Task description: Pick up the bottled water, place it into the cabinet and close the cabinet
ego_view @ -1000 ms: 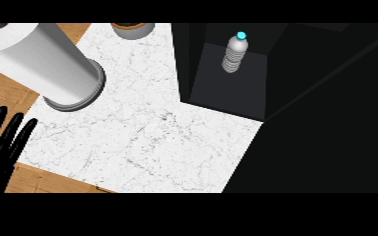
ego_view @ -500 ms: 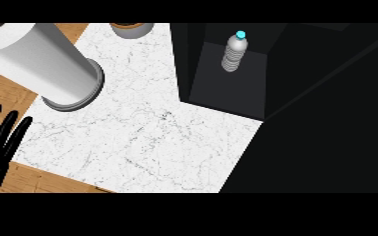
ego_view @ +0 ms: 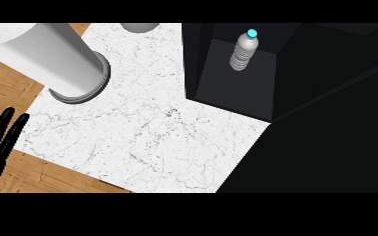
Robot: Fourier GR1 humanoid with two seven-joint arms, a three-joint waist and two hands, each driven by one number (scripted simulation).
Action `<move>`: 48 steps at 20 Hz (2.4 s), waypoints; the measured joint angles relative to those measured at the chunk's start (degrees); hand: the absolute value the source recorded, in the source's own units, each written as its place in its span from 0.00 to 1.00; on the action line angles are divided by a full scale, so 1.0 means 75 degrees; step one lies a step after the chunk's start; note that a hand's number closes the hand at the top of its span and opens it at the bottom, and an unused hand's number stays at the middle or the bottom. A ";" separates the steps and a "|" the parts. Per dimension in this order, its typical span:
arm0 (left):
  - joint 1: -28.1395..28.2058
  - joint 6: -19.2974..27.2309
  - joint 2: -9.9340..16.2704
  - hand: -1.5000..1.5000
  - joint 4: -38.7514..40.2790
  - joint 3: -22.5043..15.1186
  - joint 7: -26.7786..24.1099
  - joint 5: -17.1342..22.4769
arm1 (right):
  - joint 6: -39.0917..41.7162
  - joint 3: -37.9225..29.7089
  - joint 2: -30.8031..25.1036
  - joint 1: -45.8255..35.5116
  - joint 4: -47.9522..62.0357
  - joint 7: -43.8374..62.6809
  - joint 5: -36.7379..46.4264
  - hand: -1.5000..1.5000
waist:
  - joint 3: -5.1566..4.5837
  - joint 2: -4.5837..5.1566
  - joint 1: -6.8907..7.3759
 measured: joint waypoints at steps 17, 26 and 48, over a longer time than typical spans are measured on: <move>-0.0153 -0.0236 0.0067 0.00 0.0273 0.0081 0.0061 0.0096 | -0.0206 -0.0390 0.0842 -0.1907 0.0905 0.1376 -0.0612 1.00 | 0.0014 -0.0062 -0.0051; -0.0207 -0.0264 0.0059 0.00 0.0425 0.0142 0.0103 0.0196 | -0.0611 -0.0816 0.1678 -0.3664 0.2579 0.2495 -0.0875 1.00 | 0.0088 -0.0081 -0.0121; 0.0011 -0.0556 -0.0029 0.00 0.0862 0.0379 0.0001 0.0329 | -0.4827 -0.2350 0.3636 -0.8461 0.7702 0.3613 -0.0426 0.00 | 0.0251 -0.0344 -0.0606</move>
